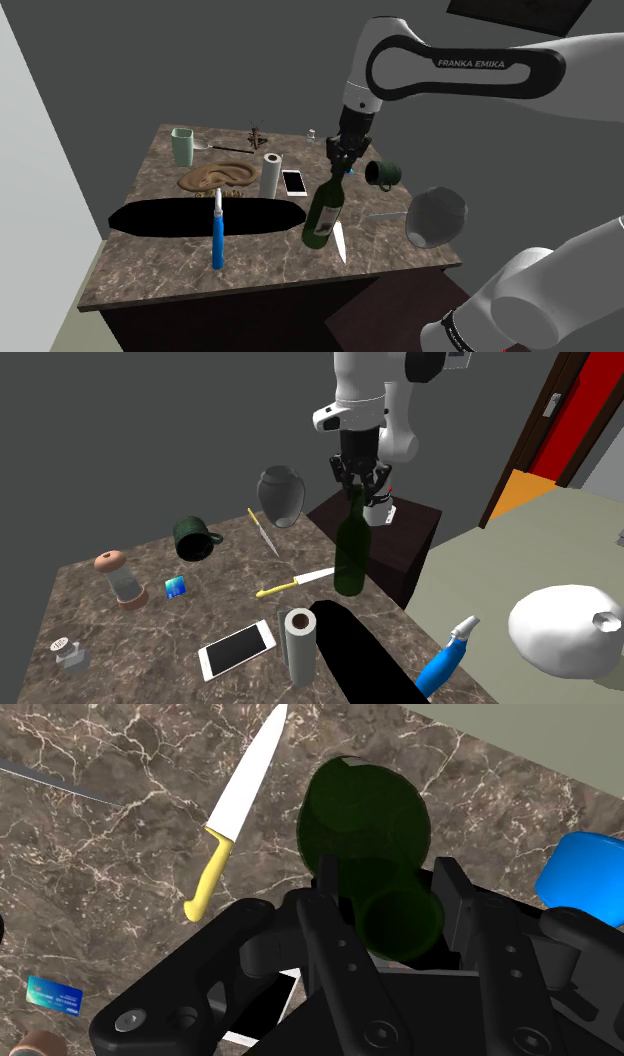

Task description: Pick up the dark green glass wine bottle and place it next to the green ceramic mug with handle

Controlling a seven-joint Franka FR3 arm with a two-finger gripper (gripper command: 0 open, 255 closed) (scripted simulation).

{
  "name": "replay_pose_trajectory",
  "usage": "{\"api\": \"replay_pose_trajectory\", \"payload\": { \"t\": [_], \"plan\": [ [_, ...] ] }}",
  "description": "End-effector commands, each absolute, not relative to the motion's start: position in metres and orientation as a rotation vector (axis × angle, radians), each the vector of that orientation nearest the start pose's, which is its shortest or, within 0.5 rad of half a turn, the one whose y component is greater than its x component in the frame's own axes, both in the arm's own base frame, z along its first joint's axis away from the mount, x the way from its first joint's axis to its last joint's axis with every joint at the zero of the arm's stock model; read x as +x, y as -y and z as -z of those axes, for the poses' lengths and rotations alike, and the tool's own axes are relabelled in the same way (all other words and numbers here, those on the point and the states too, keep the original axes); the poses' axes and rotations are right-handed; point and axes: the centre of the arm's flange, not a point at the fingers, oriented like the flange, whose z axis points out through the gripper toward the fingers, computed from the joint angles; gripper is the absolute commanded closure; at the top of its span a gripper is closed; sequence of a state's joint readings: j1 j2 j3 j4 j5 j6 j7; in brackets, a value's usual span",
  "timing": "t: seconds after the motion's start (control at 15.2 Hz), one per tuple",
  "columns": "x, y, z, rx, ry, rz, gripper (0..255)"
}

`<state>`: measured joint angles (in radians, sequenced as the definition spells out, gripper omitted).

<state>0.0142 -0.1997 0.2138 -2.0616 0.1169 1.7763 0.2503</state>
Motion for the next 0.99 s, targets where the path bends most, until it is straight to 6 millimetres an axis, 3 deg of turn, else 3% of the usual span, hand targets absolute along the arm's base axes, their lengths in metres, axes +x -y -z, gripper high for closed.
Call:
{"api": "replay_pose_trajectory", "payload": {
  "t": [0.0,0.92],
  "plan": [
    [0.471,-0.126,-0.522,-3.088,-0.088,-0.160,255],
    [0.471,-0.126,-0.596,-3.088,-0.088,-0.160,255]
  ]
}}
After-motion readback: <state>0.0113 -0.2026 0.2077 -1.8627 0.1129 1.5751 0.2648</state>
